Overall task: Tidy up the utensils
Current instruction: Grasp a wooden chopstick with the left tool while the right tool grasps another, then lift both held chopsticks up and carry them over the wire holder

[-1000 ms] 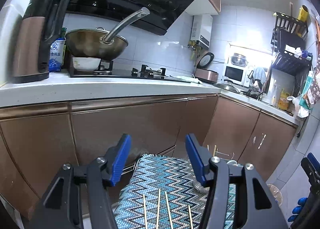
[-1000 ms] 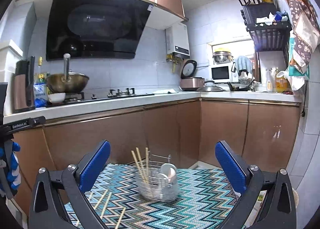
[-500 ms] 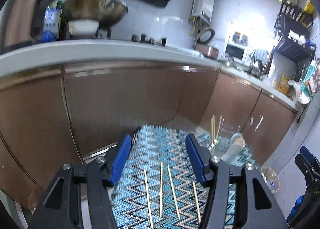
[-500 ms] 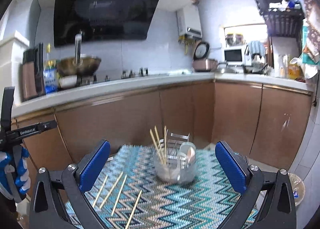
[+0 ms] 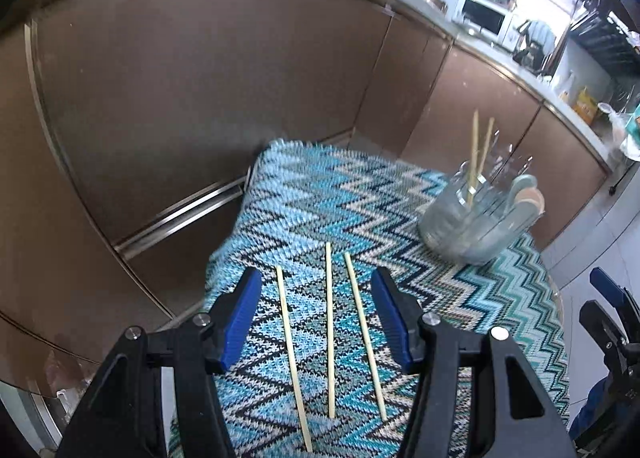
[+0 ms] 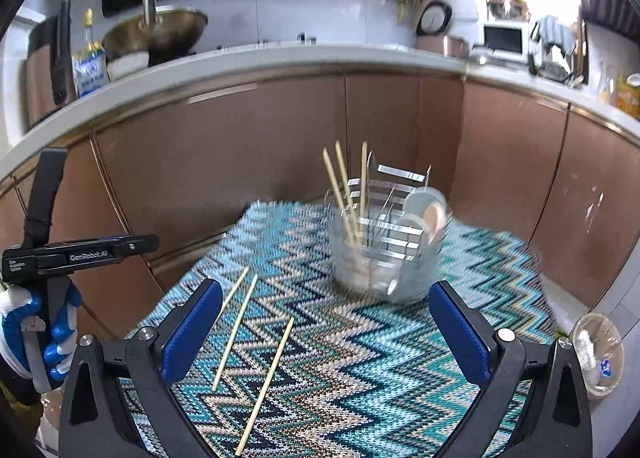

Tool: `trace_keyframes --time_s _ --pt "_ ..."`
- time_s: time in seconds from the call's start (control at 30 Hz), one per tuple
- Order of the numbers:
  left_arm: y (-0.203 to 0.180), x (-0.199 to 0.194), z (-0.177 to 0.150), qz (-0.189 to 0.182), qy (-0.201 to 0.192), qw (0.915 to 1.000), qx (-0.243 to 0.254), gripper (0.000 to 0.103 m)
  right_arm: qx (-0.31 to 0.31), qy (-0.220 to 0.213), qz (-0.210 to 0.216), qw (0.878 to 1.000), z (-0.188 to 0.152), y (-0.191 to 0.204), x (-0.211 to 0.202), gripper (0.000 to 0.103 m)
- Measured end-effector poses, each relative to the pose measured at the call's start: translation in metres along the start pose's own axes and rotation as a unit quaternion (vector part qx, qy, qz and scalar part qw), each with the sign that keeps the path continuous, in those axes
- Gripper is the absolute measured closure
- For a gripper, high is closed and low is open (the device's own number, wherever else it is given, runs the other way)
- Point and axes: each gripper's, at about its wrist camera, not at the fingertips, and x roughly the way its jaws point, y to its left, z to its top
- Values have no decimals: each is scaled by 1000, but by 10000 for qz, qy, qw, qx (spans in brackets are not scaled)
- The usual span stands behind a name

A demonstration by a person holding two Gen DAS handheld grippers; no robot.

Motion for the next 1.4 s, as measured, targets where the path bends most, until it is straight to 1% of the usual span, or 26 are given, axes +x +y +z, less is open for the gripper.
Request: trace_keyframes --time_s 0.17,0.3,0.37,0.43,0.47,0.53,0.57,0.63,0.7,0.8,0.83,0.97,1.07,1.2,1.23,1.3,1.4 --pt "2 27 0 30 115 9999 -40 48 -1 329 46 9994 -8 -2 33 5" --pt "-4 45 -2 71 196 9998 54 48 22 513 102 9986 -13 -5 52 9" --pt "-6 57 -3 88 343 9993 102 49 50 670 210 9975 -17 -5 64 15" --pt "-7 69 -4 81 493 9987 108 51 78 876 319 9956 -21 -4 77 27" --pt "-7 76 -3 66 596 9981 118 55 94 990 388 9943 -23 -3 83 31" --pt "-7 86 -2 20 792 9968 130 61 184 1261 578 9902 -26 -1 96 44" --pt "-7 93 0 -22 934 9956 116 64 231 1375 648 9881 -27 -1 102 47" --pt "-7 102 1 -80 1122 9936 117 69 382 1714 891 9804 -30 -1 120 60" --pt "-8 112 2 -148 1288 9915 127 70 440 1916 997 9754 -33 1 131 65" --pt "-9 125 2 -235 1513 9881 155 78 416 2239 1117 9673 -36 7 151 70" --pt "-10 130 2 -259 1589 9868 178 81 425 2316 1151 9650 -37 8 155 75" --pt "-15 143 1 -271 1819 9826 269 85 362 2637 1195 9565 -41 15 175 81" --pt "-18 150 1 -175 1884 9812 365 89 338 2811 1205 9515 -45 18 188 86" --pt "-23 154 3 -7 1940 9797 496 95 322 2888 1141 9500 -44 20 196 93" --pt "-23 154 3 18 1929 9800 493 97 321 2890 1140 9500 -44 20 196 93" --pt "-21 153 3 -23 1871 9815 418 98 365 2841 1167 9510 -44 19 194 94" --pt "-19 146 1 -101 1672 9855 284 98 487 2707 1222 9536 -45 16 189 95"
